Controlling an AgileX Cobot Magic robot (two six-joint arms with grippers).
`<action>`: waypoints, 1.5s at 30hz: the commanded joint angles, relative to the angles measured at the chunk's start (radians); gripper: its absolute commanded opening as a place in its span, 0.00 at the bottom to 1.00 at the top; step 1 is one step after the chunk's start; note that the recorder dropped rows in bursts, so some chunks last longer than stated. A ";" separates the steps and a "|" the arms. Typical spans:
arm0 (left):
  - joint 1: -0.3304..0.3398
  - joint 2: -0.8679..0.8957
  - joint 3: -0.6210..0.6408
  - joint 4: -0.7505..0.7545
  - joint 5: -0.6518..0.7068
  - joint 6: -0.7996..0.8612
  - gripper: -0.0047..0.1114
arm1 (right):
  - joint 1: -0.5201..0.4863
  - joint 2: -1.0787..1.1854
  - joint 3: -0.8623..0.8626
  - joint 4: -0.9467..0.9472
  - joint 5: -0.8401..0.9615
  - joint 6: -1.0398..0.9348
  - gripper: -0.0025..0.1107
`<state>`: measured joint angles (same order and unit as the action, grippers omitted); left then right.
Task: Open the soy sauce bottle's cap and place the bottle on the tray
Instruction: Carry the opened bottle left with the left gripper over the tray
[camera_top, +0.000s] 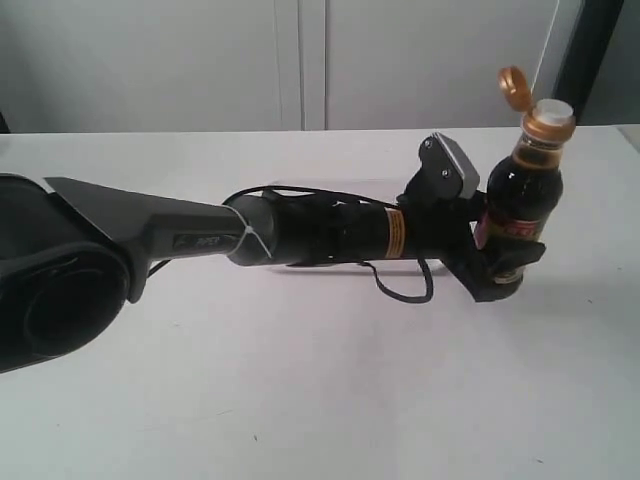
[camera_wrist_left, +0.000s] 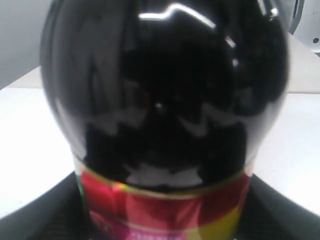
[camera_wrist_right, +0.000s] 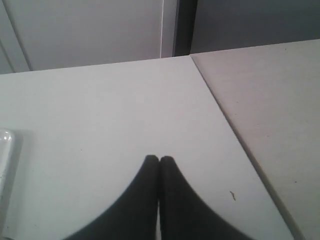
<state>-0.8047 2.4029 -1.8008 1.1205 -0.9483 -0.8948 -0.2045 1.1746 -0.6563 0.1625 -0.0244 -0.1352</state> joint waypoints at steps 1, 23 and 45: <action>0.002 -0.073 -0.010 -0.041 -0.080 0.005 0.04 | -0.005 -0.006 0.008 0.006 -0.034 0.012 0.02; 0.296 -0.311 0.277 -0.071 -0.200 0.039 0.04 | 0.135 0.011 0.008 -0.059 -0.025 -0.002 0.02; 0.340 -0.177 0.275 -0.358 -0.160 0.220 0.04 | 0.211 0.142 -0.067 -0.068 0.068 -0.025 0.02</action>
<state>-0.4651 2.2460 -1.5142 0.8429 -0.9924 -0.6935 -0.0076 1.3012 -0.7091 0.1029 0.0342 -0.1467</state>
